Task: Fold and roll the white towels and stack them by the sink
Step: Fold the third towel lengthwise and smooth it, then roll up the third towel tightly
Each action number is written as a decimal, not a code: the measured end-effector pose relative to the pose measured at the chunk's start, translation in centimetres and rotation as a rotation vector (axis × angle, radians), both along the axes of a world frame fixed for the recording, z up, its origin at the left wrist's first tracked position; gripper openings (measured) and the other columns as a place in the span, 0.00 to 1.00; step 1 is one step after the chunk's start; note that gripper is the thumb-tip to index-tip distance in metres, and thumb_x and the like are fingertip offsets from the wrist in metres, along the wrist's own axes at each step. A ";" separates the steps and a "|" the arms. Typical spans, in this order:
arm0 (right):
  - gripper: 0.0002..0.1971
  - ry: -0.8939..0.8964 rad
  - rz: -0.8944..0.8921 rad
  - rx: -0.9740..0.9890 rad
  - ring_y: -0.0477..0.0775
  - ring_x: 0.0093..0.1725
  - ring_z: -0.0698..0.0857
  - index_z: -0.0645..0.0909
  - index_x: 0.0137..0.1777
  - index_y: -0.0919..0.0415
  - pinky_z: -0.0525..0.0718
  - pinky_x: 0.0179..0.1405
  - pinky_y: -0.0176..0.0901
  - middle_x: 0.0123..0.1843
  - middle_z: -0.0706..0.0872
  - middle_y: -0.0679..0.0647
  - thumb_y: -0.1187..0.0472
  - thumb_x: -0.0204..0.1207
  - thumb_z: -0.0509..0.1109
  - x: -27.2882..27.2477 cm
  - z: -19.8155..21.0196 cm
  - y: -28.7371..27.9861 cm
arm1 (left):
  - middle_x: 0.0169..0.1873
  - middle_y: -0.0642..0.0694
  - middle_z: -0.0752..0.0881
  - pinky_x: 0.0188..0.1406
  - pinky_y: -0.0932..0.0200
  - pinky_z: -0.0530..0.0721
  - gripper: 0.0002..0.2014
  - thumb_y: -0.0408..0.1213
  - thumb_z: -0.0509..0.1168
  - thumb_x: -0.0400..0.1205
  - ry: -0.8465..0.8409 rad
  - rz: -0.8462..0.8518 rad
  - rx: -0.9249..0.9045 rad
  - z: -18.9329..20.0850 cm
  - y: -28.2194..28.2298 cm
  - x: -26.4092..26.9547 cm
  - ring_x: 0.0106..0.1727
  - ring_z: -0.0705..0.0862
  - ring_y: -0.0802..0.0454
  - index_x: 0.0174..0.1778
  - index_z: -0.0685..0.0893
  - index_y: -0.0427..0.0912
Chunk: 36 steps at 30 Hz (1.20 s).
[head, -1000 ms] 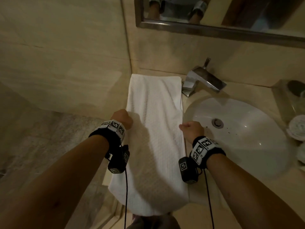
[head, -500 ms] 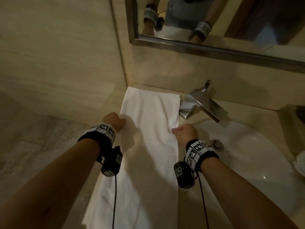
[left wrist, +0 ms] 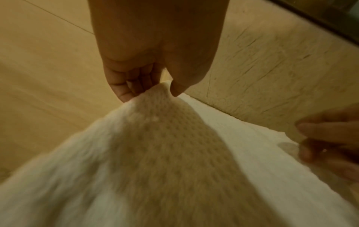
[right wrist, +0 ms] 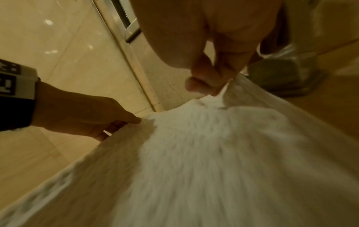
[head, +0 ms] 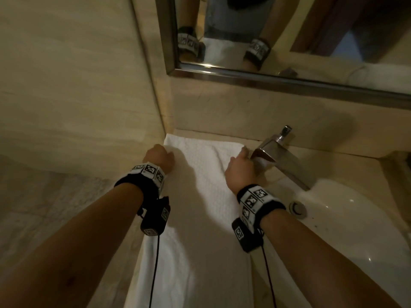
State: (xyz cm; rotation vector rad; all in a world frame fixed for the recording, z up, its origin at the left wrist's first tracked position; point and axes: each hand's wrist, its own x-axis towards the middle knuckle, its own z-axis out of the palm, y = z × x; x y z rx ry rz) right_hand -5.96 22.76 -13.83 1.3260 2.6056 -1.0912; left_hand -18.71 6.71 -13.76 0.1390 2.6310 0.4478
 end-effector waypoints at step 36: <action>0.25 0.087 0.013 -0.298 0.60 0.73 0.74 0.66 0.79 0.55 0.73 0.73 0.54 0.78 0.72 0.58 0.53 0.82 0.61 0.2 -1.1 0.4 | 0.84 0.41 0.44 0.79 0.33 0.48 0.29 0.51 0.43 0.87 0.246 -0.494 -0.213 -0.4 4.1 2.7 0.84 0.45 0.38 0.84 0.45 0.47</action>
